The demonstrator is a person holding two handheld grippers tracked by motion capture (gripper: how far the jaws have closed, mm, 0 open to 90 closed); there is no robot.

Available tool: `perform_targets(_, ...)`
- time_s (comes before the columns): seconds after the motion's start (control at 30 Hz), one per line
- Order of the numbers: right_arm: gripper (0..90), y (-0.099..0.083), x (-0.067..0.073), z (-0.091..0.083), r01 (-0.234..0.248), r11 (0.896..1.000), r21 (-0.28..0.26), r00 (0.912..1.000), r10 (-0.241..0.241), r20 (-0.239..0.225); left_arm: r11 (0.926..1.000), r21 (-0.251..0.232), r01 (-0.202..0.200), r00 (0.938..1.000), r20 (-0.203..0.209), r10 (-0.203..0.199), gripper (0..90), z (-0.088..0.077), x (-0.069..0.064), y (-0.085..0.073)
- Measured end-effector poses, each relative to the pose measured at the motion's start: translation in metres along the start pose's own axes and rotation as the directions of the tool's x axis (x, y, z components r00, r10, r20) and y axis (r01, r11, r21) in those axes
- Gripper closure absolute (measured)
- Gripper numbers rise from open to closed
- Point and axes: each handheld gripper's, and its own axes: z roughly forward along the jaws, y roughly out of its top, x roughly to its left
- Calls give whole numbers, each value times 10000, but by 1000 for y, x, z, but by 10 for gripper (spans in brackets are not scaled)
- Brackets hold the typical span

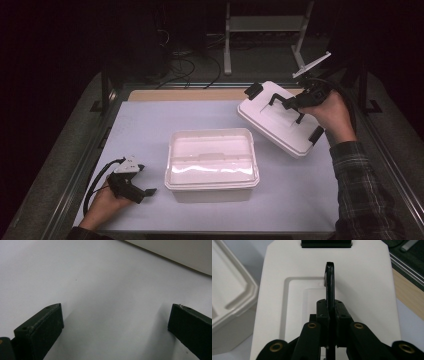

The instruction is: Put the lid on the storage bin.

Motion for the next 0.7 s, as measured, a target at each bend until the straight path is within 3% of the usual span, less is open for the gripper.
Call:
perform_targets(0.2,842,16,22,-14,599,9981,-128,9974,-603,-388,10000,25,-18,10000,2,18,0,0,0,0)
perform_targets(0.4,843,32,45,-18,1253,9918,-250,9865,-1272,-1029,10000,23,-20,10000,-1,20,0,0,0,0)
perform_targets(0.57,842,45,65,-18,1863,9817,-384,9689,-1901,-1587,10000,28,-19,10000,4,19,0,0,0,0)
perform_targets(0.7,842,55,81,-13,2330,9714,-449,9492,-2372,-2069,10000,15,-19,10000,-1,19,0,0,0,0)
